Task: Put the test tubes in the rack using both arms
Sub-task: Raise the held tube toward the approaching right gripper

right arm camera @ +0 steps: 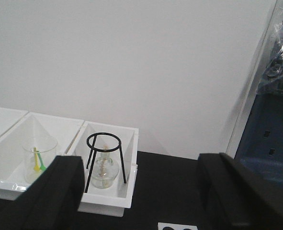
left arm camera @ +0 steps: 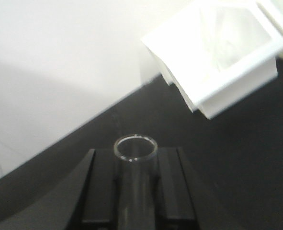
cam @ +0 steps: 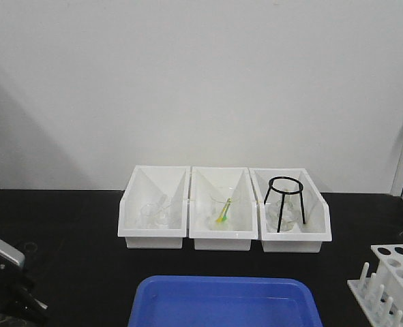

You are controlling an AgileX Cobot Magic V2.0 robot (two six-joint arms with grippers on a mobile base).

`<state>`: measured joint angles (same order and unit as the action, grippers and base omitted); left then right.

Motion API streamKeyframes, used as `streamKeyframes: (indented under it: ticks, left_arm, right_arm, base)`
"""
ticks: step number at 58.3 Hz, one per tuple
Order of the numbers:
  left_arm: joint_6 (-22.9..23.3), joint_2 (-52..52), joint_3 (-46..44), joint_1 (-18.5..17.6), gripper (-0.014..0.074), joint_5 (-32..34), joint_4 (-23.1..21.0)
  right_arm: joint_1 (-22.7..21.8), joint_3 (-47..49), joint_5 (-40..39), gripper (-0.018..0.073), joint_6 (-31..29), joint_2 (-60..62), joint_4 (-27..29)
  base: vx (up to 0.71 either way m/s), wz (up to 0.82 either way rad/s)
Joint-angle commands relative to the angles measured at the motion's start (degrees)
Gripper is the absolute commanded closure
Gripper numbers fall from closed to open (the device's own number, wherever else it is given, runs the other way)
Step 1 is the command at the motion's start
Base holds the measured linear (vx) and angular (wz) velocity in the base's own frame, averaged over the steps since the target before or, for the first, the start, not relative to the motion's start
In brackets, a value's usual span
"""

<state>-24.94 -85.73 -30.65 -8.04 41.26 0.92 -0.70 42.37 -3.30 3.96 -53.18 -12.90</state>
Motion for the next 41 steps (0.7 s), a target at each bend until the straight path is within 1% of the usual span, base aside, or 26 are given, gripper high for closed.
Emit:
streamKeyframes:
  ticks: [1,6,13,18,23,27,31,36,41]
  left_arm:
    - [3.62,6.51,-2.65,0.11,0.0617,0.66,-0.56]
    - [7.66,11.25,-4.74,0.11,0.0617,-4.33,-0.51]
    - [13.66,16.45,-8.84,0.11,0.0617,-14.37,0.23]
    - [17.34,18.89,-11.95,0.06,0.0617,-20.27,2.54]
    - [22.44,20.38,-14.48,-0.07,0.0617,-24.44,7.08]
    - [26.93,21.01,-15.76,-1.2,0.0617,-25.52,10.57]
    - [31.19,21.21,-16.52,-2.97,0.0617,-25.17,14.82]
    - [38.05,21.21,-16.76,-6.45,0.0617,-23.36,21.77]
    - [46.28,21.17,-16.76,-9.98,0.0617,-20.42,29.06]
  right_arm:
    - [0.0,1.9,-4.48,0.0029,-0.44,0.49,-0.47]
    - [0.0,1.9,-4.47,0.0029,-0.44,0.49,-0.23]
    - [0.0,1.9,-3.58,0.0029,-0.38,0.49,-0.23]
    - [0.04,1.9,-2.64,0.0029,-0.38,0.49,-0.23]
    - [0.43,1.9,-2.31,0.0029,-0.34,0.49,-0.23]
    - [2.06,1.9,-1.95,0.0029,-0.45,0.49,-0.31]
    - [4.87,1.9,-1.51,0.0029,-0.45,0.49,-0.31]
    - [8.94,1.9,-1.46,0.0029,-0.45,-0.17,-0.31]
    - [13.05,1.9,-1.35,0.0029,-0.39,-1.27,-0.25]
  base:
    - [0.0,0.0]
    - [0.0,0.0]
    - [0.0,0.0]
    - [0.0,0.0]
    - [0.0,0.0]
    - [0.0,0.0]
    - [0.0,0.0]
    - [0.0,0.0]
    - [0.0,0.0]
